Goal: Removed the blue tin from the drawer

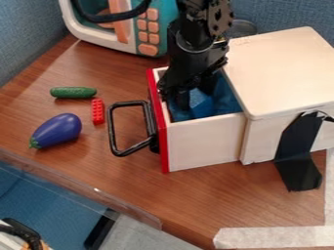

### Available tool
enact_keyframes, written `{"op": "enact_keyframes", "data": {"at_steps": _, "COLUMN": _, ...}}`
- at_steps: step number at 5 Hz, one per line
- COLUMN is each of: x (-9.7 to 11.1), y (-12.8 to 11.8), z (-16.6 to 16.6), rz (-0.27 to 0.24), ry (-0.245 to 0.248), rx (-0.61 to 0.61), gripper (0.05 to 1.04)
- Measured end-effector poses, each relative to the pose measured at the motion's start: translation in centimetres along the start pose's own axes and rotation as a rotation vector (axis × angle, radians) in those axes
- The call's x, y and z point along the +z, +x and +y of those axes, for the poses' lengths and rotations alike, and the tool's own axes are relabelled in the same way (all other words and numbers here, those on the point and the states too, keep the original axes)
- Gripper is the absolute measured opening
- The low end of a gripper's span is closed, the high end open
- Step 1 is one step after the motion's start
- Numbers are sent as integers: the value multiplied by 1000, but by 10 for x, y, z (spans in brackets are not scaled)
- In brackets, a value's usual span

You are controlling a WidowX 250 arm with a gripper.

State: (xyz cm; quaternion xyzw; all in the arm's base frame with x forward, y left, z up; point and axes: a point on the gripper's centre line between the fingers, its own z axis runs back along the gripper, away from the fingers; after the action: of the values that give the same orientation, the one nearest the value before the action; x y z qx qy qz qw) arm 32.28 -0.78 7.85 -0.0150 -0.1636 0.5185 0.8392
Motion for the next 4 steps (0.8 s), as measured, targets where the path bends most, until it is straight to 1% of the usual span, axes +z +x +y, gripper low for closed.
{"op": "enact_keyframes", "data": {"at_steps": 1, "x": 24, "y": 7, "z": 0, "rz": 19, "ry": -69, "rx": 9, "gripper": 537}}
{"op": "enact_keyframes", "data": {"at_steps": 2, "x": 47, "y": 12, "z": 1, "rz": 45, "ry": -128, "rx": 13, "gripper": 537}}
{"op": "enact_keyframes", "data": {"at_steps": 3, "x": 60, "y": 25, "z": 8, "rz": 56, "ry": -163, "rx": 27, "gripper": 537}}
{"op": "enact_keyframes", "data": {"at_steps": 4, "x": 63, "y": 45, "z": 20, "rz": 30, "ry": -161, "rx": 53, "gripper": 536}}
